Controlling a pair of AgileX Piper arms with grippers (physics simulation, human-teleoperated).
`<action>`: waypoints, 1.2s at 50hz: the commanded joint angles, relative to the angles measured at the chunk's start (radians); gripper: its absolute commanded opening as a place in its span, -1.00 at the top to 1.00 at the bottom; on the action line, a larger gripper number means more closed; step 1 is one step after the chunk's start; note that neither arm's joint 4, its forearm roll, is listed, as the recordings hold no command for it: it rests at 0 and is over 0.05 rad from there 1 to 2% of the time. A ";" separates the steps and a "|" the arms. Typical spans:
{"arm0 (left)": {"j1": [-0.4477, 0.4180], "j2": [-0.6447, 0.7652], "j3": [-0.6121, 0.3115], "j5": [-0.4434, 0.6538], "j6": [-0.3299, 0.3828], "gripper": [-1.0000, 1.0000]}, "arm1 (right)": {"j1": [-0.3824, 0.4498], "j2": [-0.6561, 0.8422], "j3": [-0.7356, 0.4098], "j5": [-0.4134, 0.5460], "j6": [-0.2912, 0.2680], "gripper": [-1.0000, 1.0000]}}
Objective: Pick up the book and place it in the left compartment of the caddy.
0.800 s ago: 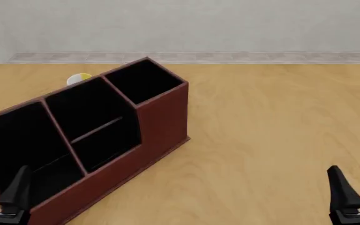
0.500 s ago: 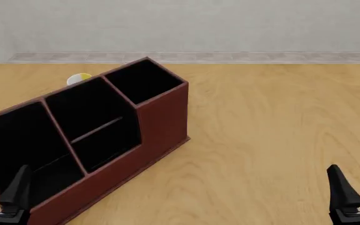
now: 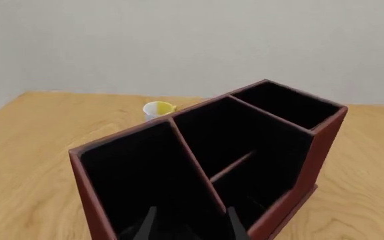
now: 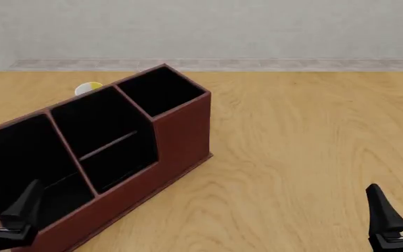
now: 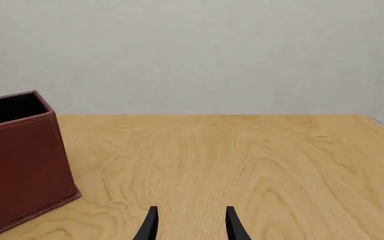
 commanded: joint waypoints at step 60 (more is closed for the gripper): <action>-0.402 0.255 -0.648 1.204 -0.936 -1.00 | 0.000 -0.007 0.002 0.005 0.001 -1.00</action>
